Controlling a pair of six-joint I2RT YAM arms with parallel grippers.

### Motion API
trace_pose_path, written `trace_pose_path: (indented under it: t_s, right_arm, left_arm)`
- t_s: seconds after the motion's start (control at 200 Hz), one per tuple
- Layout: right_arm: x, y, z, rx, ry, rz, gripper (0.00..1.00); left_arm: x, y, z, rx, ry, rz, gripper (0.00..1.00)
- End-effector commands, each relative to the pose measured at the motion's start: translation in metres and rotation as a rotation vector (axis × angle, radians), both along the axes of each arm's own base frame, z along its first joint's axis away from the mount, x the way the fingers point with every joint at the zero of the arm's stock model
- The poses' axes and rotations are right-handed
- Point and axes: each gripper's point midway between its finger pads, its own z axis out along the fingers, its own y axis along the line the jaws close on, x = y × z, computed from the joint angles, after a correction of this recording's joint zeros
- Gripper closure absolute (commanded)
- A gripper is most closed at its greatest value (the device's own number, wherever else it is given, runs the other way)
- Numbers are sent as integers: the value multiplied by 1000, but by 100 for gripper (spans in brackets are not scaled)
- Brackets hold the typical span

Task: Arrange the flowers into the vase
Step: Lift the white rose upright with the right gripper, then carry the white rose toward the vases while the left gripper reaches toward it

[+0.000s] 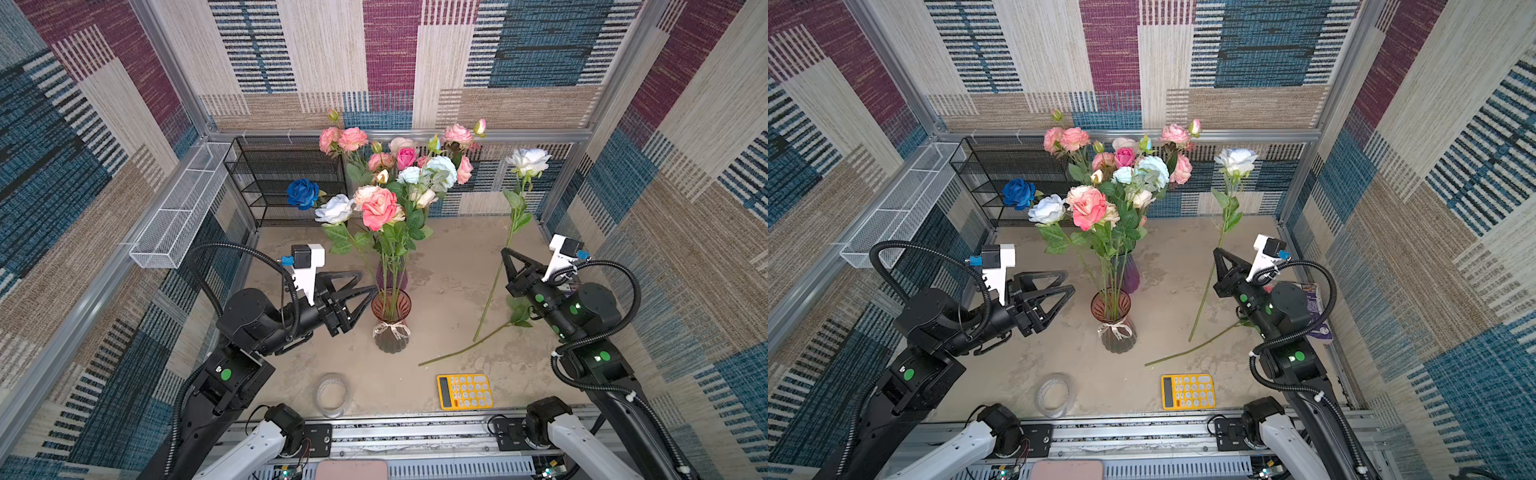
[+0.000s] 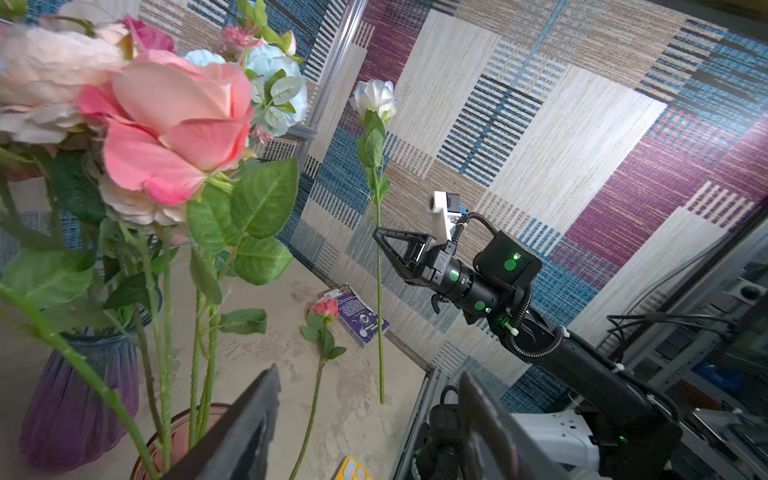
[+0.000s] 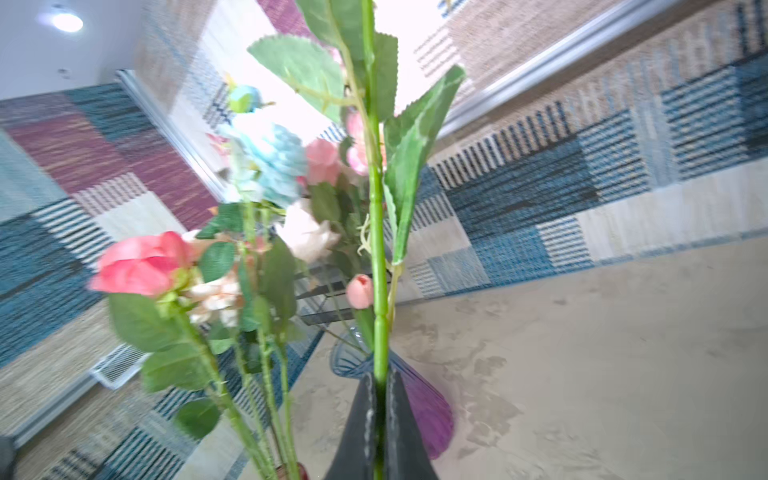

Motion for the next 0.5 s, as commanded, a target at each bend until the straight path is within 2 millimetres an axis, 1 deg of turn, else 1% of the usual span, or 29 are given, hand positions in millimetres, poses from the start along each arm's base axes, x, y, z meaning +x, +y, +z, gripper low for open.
trace_pose_path:
  t_s: [0.0,0.145,0.26,0.361,0.496]
  right_arm:
    - [-32,28,35,22,-128,217,100]
    - [-61,54,61,-4,-210,384,100]
    - [-76,77,73,-16,-236,473,100]
    - [-86,98,76,-21,-246,545,100]
    - [-97,132,77,-42,-255,628,100]
  left_arm:
    - [-18,-13,21,-9,-86,-136,33]
    - [-21,-23,35,-23,-102,-215,37]
    - [-23,-27,46,-37,-122,-249,38]
    - [-23,-30,54,-50,-141,-274,39]
    - [-21,-37,61,-64,-143,-309,38]
